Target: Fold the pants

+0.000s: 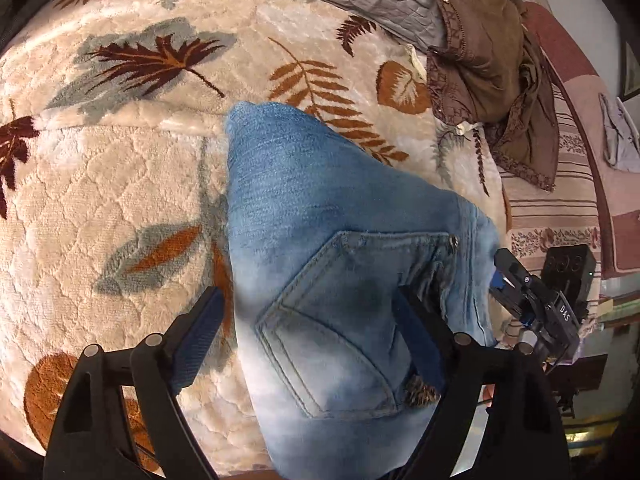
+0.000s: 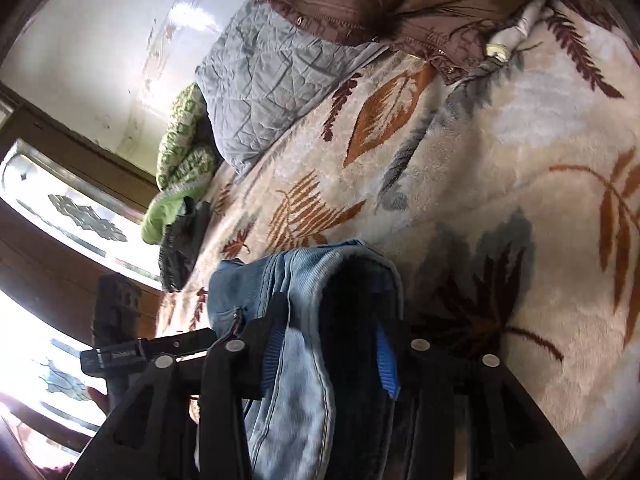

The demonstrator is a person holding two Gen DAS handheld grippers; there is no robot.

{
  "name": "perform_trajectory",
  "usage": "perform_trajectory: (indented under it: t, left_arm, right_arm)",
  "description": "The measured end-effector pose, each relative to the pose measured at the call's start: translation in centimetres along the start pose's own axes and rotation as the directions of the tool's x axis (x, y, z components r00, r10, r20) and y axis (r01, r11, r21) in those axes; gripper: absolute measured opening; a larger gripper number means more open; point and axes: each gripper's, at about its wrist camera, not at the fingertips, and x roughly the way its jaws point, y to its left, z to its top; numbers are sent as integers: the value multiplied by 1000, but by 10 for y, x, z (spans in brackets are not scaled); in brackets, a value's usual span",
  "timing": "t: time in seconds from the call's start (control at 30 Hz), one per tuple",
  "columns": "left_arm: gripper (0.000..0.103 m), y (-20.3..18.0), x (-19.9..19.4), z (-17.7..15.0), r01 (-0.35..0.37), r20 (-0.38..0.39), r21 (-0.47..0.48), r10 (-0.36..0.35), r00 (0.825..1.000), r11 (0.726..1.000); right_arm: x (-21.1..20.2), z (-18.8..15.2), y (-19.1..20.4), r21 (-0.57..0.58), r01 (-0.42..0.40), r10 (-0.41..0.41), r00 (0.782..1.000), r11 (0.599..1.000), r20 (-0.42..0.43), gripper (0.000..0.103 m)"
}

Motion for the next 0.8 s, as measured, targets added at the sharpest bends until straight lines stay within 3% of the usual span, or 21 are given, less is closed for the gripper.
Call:
perform_trajectory:
  t: [0.03,0.13,0.2,0.27,0.3,0.33,0.4,0.57,0.63,0.73,0.77,0.8]
  left_arm:
    - [87,2,1,-4,28,-15,-1,-28,999,1000]
    - [89,2,13,-13,63,-38,0,-63,997,998]
    - [91,2,20,-16,82,-54,-19,-83,995,996]
    - [92,-1,16,-18,93,-37,-15,-93,995,996]
    - [92,-3,16,-19,91,-41,-8,-91,995,996]
    - [93,-3,16,-18,93,-46,-9,-93,995,996]
    - [94,-2,19,-17,105,-57,-34,-107,993,994]
    - [96,-5,18,-17,134,-53,-47,-136,989,990]
    - [96,-2,21,-17,145,-58,-45,-147,987,988]
    - [96,2,27,-13,169,-55,-92,-175,983,981]
    - [95,-2,26,-13,171,-50,-88,-176,983,981]
    - [86,-5,24,-15,164,-44,-73,-167,985,984]
  right_arm:
    - [-3,-6,-4,5,-4,4,1000,1000,-4,75]
    - [11,-23,-21,48,-16,19,997,999,-77,77]
    - [14,-31,-20,46,-39,42,998,998,-53,77]
    - [19,-37,-8,57,-217,222,970,974,-100,77]
    - [21,-39,0,35,-218,221,969,975,-112,78]
    - [23,-39,9,-27,-159,155,981,987,-116,79]
    - [34,-38,15,-87,-92,79,986,992,-147,79]
    - [37,-33,17,-44,-72,66,988,996,-138,80]
    - [36,-33,19,-67,-39,29,988,997,-150,75]
    - [40,-33,9,-10,-44,42,989,999,-144,73]
    - [40,-32,8,1,-36,36,990,999,-133,71]
    - [40,-33,12,-17,-8,6,992,1000,-127,69]
